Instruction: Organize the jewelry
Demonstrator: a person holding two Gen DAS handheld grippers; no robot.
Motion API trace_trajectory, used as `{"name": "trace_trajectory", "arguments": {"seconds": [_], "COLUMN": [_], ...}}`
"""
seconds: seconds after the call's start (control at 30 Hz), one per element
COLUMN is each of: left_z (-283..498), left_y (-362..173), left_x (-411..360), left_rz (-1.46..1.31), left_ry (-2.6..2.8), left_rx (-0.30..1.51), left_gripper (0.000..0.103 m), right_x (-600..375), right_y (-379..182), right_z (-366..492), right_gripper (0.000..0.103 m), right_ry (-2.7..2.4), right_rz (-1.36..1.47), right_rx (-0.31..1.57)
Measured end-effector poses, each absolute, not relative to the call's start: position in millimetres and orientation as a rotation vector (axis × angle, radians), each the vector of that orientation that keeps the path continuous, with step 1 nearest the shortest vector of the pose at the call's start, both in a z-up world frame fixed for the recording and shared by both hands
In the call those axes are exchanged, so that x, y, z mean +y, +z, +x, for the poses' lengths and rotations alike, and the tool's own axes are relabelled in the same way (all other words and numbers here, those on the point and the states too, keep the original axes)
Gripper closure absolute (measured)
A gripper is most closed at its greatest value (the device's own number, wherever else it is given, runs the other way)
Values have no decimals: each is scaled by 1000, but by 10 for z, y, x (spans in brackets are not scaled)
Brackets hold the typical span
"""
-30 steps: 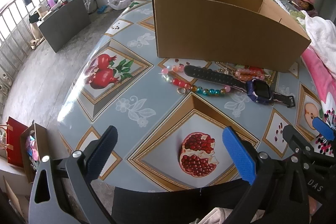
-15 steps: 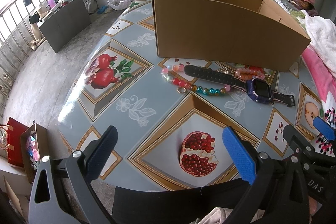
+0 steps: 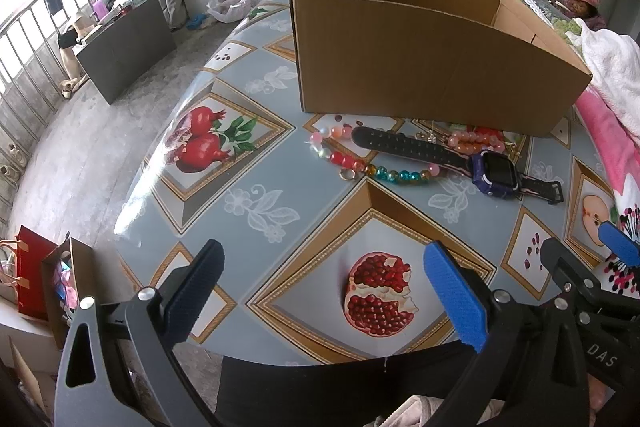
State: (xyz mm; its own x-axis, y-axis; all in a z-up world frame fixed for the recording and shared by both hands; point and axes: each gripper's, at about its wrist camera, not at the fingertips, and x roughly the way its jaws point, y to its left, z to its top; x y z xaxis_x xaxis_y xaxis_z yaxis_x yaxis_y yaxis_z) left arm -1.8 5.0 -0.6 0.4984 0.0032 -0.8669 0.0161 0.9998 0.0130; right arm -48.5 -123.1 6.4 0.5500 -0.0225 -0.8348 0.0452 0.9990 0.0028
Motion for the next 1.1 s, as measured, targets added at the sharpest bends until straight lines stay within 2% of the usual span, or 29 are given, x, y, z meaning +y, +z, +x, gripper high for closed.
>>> {"name": "trace_trajectory", "arguments": {"seconds": [1.1], "left_z": [-19], "left_y": [39], "left_x": [18], "left_rz": [37], "left_ry": [6], "left_rx": [1036], "left_gripper": [4], "right_x": [-1219], "right_y": [82], "right_z": [-479], "right_gripper": [7], "right_ry": [-39], "right_rz": [23], "right_rx": [986]}}
